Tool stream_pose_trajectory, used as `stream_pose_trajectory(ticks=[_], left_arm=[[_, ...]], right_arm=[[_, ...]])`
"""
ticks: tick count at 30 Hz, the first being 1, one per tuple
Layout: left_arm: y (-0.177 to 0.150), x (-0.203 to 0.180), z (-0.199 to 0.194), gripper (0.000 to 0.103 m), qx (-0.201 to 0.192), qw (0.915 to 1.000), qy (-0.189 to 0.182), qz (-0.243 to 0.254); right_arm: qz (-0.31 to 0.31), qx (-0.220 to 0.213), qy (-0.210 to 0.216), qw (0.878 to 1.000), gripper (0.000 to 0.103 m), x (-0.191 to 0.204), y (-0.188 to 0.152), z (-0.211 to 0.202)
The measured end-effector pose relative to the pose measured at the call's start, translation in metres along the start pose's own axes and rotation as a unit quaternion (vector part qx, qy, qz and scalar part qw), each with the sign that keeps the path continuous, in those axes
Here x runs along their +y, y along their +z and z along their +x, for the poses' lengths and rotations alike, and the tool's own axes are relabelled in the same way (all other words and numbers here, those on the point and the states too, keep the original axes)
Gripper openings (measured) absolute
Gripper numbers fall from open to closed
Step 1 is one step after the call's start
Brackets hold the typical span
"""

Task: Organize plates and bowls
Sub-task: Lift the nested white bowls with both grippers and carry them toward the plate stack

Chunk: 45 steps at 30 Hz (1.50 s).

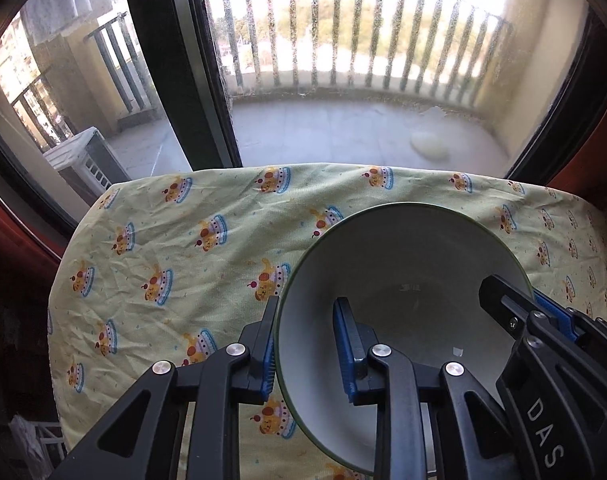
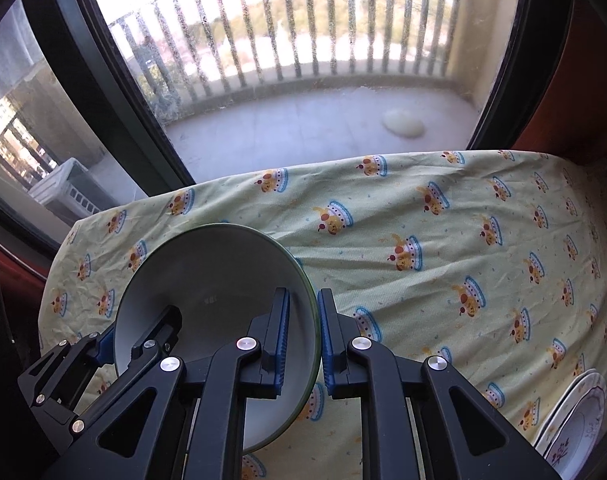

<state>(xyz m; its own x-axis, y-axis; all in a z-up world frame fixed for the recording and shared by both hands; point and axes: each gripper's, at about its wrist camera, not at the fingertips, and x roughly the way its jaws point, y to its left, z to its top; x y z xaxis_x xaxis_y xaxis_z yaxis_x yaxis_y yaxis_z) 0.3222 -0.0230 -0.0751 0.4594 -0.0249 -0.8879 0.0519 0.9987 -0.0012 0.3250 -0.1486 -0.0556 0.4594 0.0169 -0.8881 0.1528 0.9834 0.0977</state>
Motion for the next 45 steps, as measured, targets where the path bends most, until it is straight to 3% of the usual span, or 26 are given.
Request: stream_pose_trajectory(ticks=[24,45], left_arm=[[-0.053,-0.025,-0.102,0.024,-0.052,0.998,0.026,-0.024],[-0.134,-0.086,-0.137,0.024,-0.056,0.9976,0.02,-0.035]], right_arm=[[-0.024,-0.047,0.045,0.998,0.018,-0.034,-0.046,-0.113],[-0.043,-0.052,0.053,0.996,0.018,-0.11,-0.121,-0.16]])
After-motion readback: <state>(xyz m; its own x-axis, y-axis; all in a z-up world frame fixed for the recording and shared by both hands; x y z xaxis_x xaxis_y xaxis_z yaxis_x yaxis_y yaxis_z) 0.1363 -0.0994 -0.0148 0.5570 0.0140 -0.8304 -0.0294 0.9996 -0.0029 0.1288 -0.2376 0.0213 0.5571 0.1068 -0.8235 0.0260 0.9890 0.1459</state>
